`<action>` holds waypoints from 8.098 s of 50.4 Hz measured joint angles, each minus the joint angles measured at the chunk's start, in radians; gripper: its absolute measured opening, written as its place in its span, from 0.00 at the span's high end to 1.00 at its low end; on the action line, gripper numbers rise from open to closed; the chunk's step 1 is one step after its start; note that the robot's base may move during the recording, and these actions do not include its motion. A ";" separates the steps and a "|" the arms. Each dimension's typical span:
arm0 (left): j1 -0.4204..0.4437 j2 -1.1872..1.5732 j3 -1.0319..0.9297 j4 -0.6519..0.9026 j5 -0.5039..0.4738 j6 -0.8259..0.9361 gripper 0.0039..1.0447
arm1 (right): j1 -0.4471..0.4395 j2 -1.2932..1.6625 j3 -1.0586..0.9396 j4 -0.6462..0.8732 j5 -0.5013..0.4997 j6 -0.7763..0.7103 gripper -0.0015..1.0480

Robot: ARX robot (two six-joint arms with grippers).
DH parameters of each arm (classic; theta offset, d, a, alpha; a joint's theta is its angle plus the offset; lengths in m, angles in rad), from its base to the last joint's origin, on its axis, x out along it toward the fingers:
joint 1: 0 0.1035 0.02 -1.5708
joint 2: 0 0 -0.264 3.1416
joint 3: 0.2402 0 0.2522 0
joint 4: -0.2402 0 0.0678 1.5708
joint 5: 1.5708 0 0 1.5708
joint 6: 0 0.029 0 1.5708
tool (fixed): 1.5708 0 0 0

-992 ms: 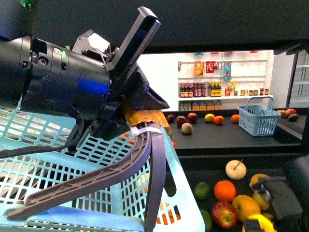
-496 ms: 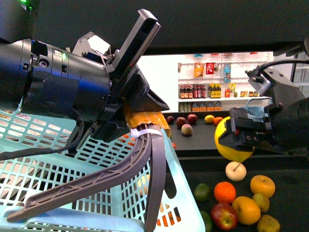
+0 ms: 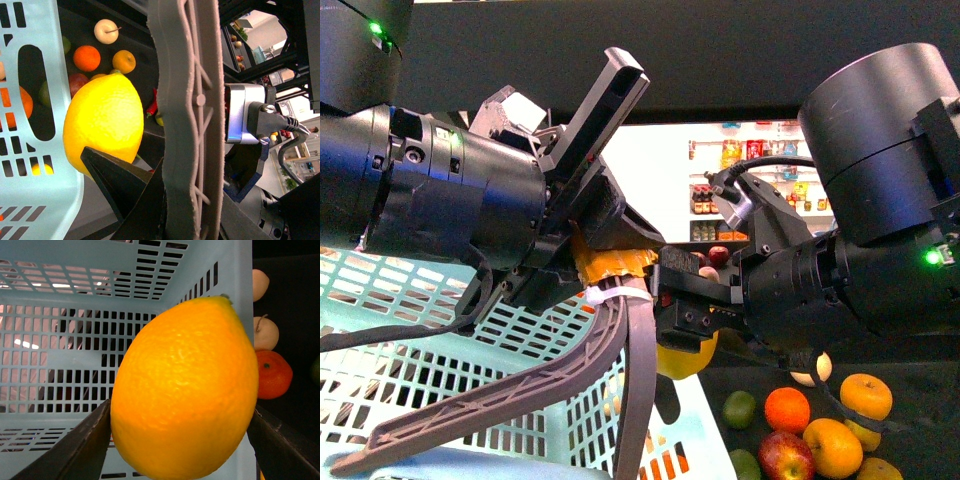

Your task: Pick lemon from shelf

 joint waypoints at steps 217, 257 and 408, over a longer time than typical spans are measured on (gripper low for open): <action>0.005 0.000 0.000 0.002 0.006 -0.012 0.90 | 0.054 -0.027 -0.018 0.028 0.165 -0.055 0.15; -0.002 0.000 0.000 0.003 0.016 -0.013 0.90 | -0.255 -0.365 -0.335 0.180 0.301 -0.192 0.07; 0.640 0.003 -0.261 0.842 -0.555 -0.717 0.91 | -0.380 -1.706 -1.048 -0.212 0.213 -0.338 0.07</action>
